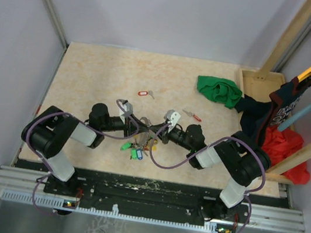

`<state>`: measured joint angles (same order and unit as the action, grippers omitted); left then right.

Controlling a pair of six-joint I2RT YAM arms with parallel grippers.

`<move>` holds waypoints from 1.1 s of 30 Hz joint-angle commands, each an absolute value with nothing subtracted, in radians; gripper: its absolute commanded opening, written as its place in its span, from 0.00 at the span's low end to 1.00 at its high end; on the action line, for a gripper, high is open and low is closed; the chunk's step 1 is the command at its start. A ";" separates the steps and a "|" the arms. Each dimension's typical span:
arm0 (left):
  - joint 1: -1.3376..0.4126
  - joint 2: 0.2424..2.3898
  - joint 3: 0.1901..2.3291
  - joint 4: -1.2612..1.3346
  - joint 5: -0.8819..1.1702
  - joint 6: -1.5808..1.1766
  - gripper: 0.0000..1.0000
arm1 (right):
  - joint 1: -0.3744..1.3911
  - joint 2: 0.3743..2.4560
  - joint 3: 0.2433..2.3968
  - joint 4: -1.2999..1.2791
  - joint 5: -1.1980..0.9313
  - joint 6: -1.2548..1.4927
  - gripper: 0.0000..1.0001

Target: Put the keys on the keyring

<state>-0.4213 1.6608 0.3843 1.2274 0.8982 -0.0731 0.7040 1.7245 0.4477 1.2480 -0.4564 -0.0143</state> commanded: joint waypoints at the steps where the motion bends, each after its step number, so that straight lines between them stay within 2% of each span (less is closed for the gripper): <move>1: -0.433 1.645 0.411 1.156 0.894 -0.015 0.17 | 0.696 1.687 0.485 1.288 -0.486 -0.004 0.00; 4: -0.434 1.610 0.418 1.091 0.878 0.009 0.01 | 0.696 1.685 0.485 1.285 -0.490 -0.004 0.00; 5: -0.435 1.587 0.424 1.049 0.863 0.019 0.00 | 0.696 1.683 0.482 1.285 -0.490 -0.006 0.00; 9: -0.469 1.474 0.454 0.826 0.742 0.097 0.00 | 0.673 1.662 0.457 1.285 -0.509 -0.008 0.00; 11: -0.509 1.432 0.484 0.655 0.626 0.161 0.00 | 0.645 1.644 0.447 1.282 -0.548 -0.009 0.07; 15: -0.577 1.412 0.540 0.492 0.465 0.233 0.00 | 0.592 1.579 0.472 1.210 -0.654 -0.040 0.15; 20: -0.631 1.411 0.677 0.265 0.369 0.273 0.00 | 0.528 1.519 0.549 0.878 -0.802 -0.201 0.24; 24: -0.644 1.413 0.816 0.026 0.347 0.324 0.00 | 0.520 1.504 0.601 0.697 -0.827 -0.330 0.29; 27: -0.644 1.410 0.908 -0.139 0.324 0.383 0.00 | 0.520 1.519 0.607 0.717 -0.873 -0.362 0.33; 33: -0.647 1.423 1.033 -0.366 0.333 0.503 0.00 | 0.520 1.600 0.606 0.947 -0.967 -0.282 0.34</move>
